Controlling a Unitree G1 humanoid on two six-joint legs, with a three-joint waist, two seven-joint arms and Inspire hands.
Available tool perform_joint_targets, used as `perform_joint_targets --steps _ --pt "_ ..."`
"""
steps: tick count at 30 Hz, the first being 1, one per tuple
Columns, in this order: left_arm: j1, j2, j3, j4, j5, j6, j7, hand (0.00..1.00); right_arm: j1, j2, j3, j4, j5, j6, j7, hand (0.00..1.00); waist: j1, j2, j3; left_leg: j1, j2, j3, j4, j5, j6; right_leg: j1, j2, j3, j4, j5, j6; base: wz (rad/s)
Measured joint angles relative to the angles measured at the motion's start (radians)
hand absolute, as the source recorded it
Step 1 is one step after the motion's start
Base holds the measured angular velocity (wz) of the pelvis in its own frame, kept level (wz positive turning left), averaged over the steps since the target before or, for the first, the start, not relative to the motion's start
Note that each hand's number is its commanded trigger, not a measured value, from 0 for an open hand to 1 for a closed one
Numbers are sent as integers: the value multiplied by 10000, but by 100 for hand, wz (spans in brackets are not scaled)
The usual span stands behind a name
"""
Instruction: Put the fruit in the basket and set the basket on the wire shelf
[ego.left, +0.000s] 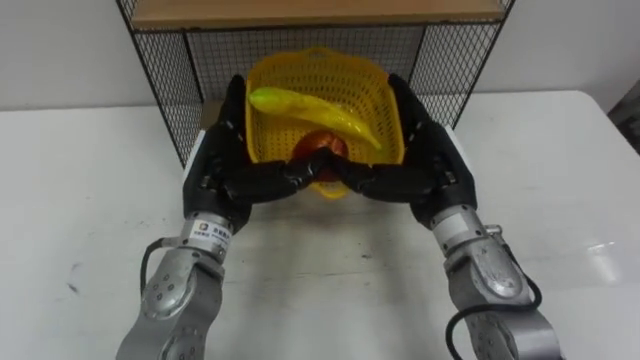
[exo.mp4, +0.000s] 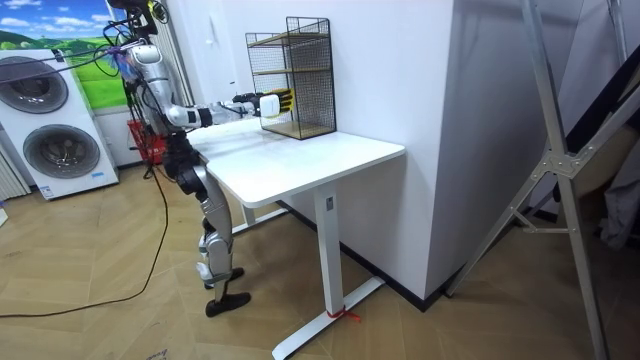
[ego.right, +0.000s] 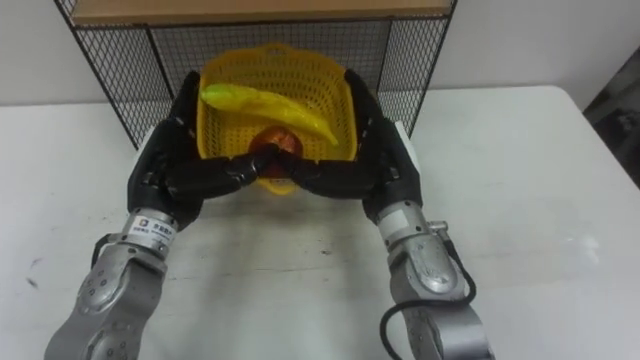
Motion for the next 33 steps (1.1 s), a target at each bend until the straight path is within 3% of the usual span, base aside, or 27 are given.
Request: perform_joint_targets --steps 3,9,13,19,27,29,33 --pt "-114 -1 31 126 -19 5 1 0 -297 94 -40 435 236 0 0 0 -31 -19 -5 195 53 -13 -110 78 -39 253 56 -51 -262 116 -45 1" --pt "-1142 -83 108 1240 64 349 12 0 -876 258 -289 945 149 382 -488 0 31 -19 -10 264 160 -49 -355 233 -95 509 208 -86 -901 458 -103 0" --pt "-1998 -402 301 2198 57 735 107 0 -1989 368 -389 1929 229 585 -988 0 -10 -16 -7 282 196 -51 -366 263 -118 611 251 -101 -1125 564 -126 0" --pt "-3476 -752 653 3625 -38 1096 286 0 -2907 589 -688 2636 358 957 -1542 0 11 -12 -4 354 202 -78 -457 290 -130 719 264 -140 -1239 613 -139 1" --pt "-3898 -915 740 4404 -46 1749 1066 0 -3755 615 -724 4078 831 1687 -1688 0 -5 53 22 355 226 -77 -602 367 -137 805 312 -131 -1574 807 -138 0" --pt "-4220 -989 885 4784 -75 2022 1309 0 -4124 626 -732 4454 1188 2013 -1900 0 5 58 19 354 226 -84 -603 369 -139 800 314 -138 -1574 807 -138 0" --pt "-4618 -989 914 5069 -48 2335 1644 0 -4633 637 -844 4937 1418 2236 -2043 0 4 69 12 359 224 -82 -599 383 -138 803 311 -138 -1573 807 -138 0"
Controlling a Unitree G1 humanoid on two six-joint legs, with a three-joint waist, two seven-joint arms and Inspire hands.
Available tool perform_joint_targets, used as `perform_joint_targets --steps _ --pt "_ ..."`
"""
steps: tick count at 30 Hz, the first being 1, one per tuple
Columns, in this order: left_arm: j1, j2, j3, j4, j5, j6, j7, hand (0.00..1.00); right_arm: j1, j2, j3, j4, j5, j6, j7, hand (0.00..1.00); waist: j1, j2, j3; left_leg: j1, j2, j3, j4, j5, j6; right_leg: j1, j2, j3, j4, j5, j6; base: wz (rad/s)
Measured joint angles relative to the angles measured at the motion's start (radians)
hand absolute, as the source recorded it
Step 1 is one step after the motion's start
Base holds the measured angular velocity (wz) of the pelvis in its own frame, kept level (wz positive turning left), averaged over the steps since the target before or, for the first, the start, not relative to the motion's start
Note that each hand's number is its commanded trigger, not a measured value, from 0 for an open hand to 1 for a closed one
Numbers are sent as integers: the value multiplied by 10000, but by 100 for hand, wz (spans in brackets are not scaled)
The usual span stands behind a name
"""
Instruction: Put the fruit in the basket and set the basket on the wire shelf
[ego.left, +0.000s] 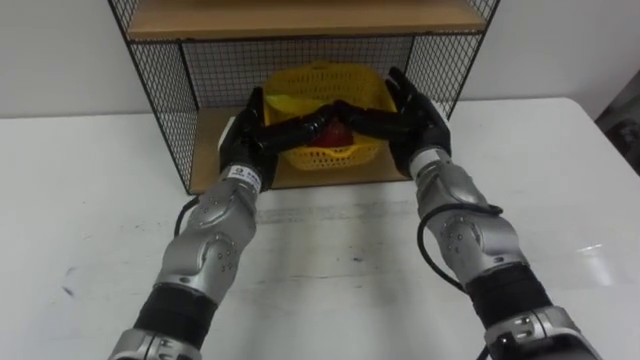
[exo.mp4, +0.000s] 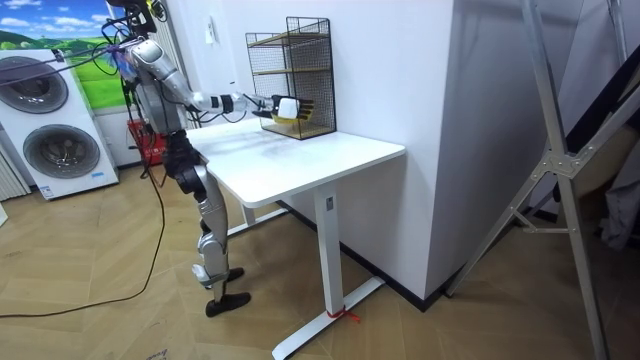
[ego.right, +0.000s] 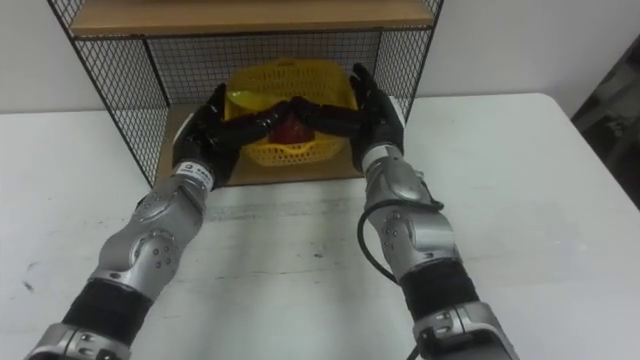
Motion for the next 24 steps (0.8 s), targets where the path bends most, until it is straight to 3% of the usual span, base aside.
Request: perform_joint_targets --steps 4,11,24 --pt "-439 -35 186 537 3 293 59 0 -551 118 -251 751 660 -1 -126 0 -6 58 -5 7 0 1 8 5 -2 8 -1 -1 -2 1 -1 0" --pt "-487 -68 362 940 1 571 108 0 -699 357 -333 1739 886 108 -228 0 -16 286 -11 6 -1 1 -52 18 0 -9 -15 -2 1 5 -4 0" --pt "-855 -104 741 1039 -4 1147 918 0 -1051 319 -434 1902 1100 479 -242 0 -42 264 -36 212 -51 -36 -337 208 -17 24 -65 -69 23 5 -5 0"
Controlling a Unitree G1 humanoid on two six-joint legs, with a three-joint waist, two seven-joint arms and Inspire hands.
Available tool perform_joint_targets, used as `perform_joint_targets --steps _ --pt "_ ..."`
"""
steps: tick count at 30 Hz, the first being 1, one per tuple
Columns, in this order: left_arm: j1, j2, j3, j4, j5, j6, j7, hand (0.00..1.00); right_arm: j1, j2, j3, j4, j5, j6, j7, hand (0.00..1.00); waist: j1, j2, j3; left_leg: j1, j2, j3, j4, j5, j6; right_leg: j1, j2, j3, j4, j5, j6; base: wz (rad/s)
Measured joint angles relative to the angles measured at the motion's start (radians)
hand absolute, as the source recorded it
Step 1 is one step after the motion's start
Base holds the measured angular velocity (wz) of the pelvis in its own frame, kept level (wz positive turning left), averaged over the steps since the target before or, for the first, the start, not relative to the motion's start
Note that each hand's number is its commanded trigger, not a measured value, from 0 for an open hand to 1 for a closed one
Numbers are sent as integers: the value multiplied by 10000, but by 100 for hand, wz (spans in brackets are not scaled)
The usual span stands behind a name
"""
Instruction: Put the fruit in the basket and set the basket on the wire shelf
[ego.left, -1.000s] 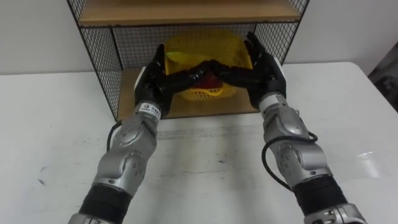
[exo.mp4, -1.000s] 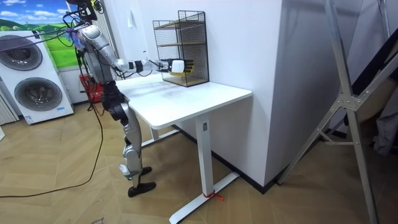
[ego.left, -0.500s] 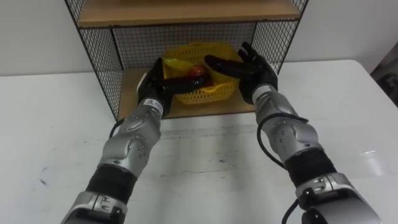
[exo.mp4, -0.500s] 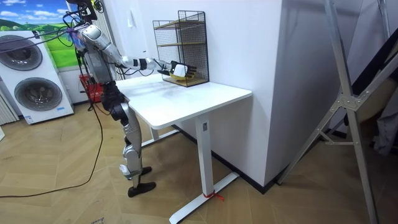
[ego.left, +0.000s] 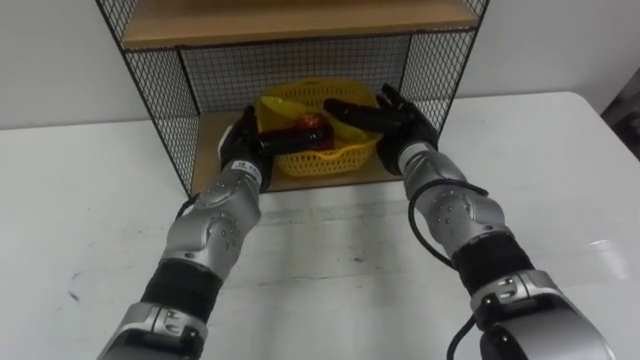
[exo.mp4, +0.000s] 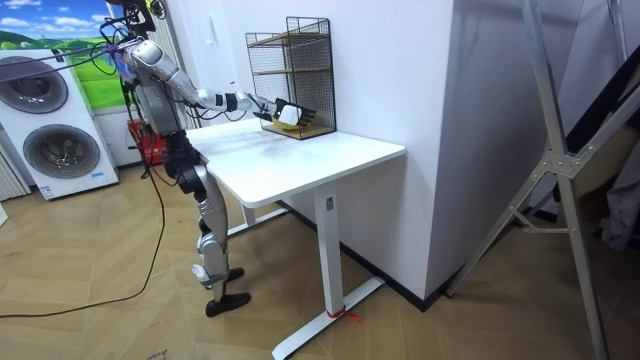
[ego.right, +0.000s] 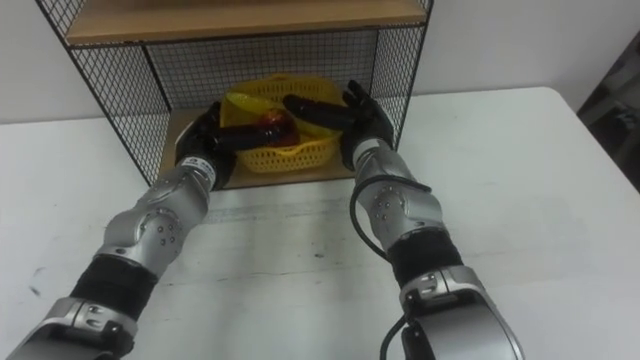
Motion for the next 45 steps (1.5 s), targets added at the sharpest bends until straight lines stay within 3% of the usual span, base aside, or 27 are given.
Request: perform_joint_targets --steps 6,10,16,17,23,36,39,45 --pt "-85 62 320 160 -81 81 11 0 -4 -42 -207 0 149 207 25 0 -37 -20 -12 -22 -5 -39 23 3 -5 5 -8 -121 -1 0 0 1" --pt "-82 150 1208 206 -728 246 134 0 -3 -104 -719 -1 572 379 75 0 -60 -55 -34 -24 -10 -42 13 3 -5 4 -10 -136 -1 0 0 0" --pt "-81 664 1873 184 -797 545 131 0 -3 -209 -1377 -87 741 576 351 0 -131 -112 -160 -54 -21 -144 38 3 -5 16 -21 -332 1 0 -1 5" --pt "-81 787 1893 183 -804 630 59 0 -3 -219 -1388 -88 807 595 359 0 -141 -104 -188 -51 -22 -149 42 3 -5 20 -22 -342 3 0 -1 0" --pt "-83 866 1979 160 -797 847 -116 0 -3 -223 -1394 -220 870 624 356 0 -211 -3 -291 -52 -34 -208 55 8 -2 35 -42 -462 20 0 -1 1" --pt "129 903 2038 -1057 -746 874 -759 0 217 -450 -1441 -1640 265 631 746 0 -223 1 -294 -38 -46 -314 62 16 -14 108 -60 -691 6 -5 0 3" --pt "231 903 1992 -1498 -716 871 -778 0 828 -449 -1382 -2780 -322 629 941 0 -195 -3 -292 3 -45 -313 49 19 -18 125 -62 -660 7 -5 -1 0" --pt "1231 904 1696 -3159 -166 815 -884 0 2073 -449 -1171 -4079 -479 633 1146 0 -168 -43 -289 133 -47 -293 -61 28 -34 231 -83 -604 6 -35 -26 -2"
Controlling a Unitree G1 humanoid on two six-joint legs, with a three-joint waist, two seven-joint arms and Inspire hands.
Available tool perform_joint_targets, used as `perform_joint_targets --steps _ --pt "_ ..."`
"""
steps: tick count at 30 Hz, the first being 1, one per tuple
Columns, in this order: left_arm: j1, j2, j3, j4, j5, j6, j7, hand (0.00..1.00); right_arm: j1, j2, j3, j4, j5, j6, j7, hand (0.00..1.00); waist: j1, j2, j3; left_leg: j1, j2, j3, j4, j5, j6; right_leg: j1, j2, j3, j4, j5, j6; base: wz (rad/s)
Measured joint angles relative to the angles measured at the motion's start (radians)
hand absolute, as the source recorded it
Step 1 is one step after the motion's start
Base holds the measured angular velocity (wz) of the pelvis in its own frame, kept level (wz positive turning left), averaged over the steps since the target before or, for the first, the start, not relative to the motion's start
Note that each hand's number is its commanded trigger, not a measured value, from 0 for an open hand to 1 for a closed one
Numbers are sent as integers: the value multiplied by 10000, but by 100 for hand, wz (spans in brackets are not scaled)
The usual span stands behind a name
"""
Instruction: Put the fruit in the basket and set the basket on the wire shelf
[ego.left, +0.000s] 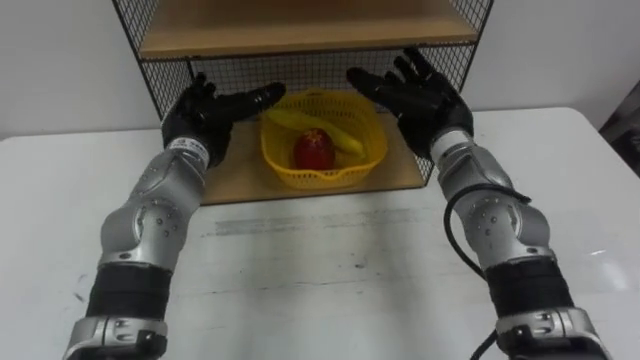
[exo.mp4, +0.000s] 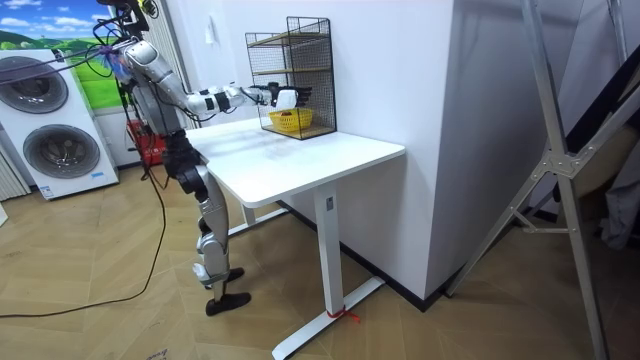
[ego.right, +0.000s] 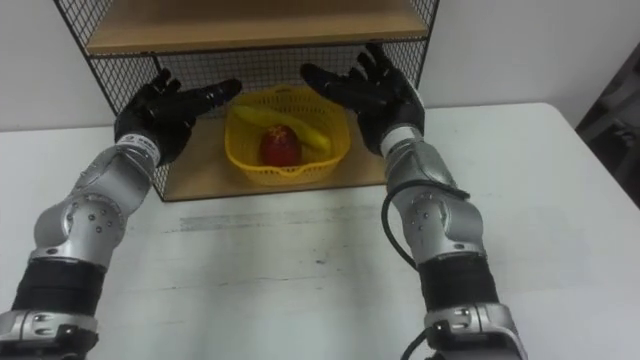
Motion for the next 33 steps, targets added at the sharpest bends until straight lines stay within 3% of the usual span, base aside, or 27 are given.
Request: perform_joint_targets --steps 4,7,9,14,20,25,27,33 --pt "912 -1 -242 -1021 593 -173 -116 0 780 -44 165 -1348 -547 -59 29 0 -10 -28 10 18 13 47 -36 19 -26 -21 -2 25 -8 -15 -23 -2" --pt "1233 0 -308 -1201 918 -316 -264 0 1302 -475 262 -1827 -988 -74 253 0 11 -127 19 26 26 70 -44 41 -35 -34 -13 36 -5 -18 -30 0" --pt "1438 6 -309 -1318 988 -391 -413 0 1665 -492 246 -2188 -969 -77 403 0 24 -159 19 27 30 68 -65 36 -41 -24 -5 34 -8 -30 -48 0" --pt "2656 -18 -597 -2328 965 -743 -788 0 2780 -572 243 -3283 -1543 -208 418 0 76 -173 28 22 29 68 -105 35 -43 -21 26 83 -13 -47 -62 0" --pt "3415 47 -766 -2786 994 -1369 -906 0 3599 -694 237 -3615 -2206 -516 814 0 189 -249 77 -11 22 74 -106 31 -48 -61 70 204 -24 -103 -60 0" --pt "3958 56 -1208 -3095 1048 -1530 -1169 0 3958 -695 267 -3738 -2409 -569 1099 0 168 -270 95 -47 23 74 -103 29 -51 -70 81 210 -162 -110 -54 0" --pt "4077 70 -1409 -3304 979 -1574 -1202 0 4080 -695 326 -3840 -2397 -765 1112 0 172 -271 95 -74 25 67 -108 30 -51 -71 92 211 -194 -111 -54 0" --pt "5059 178 -2041 -4085 994 -2363 -1774 0 4925 -660 833 -3871 -2536 -1622 1226 0 12 -267 95 -65 30 64 -124 36 -57 -44 101 170 -203 -64 -65 0"
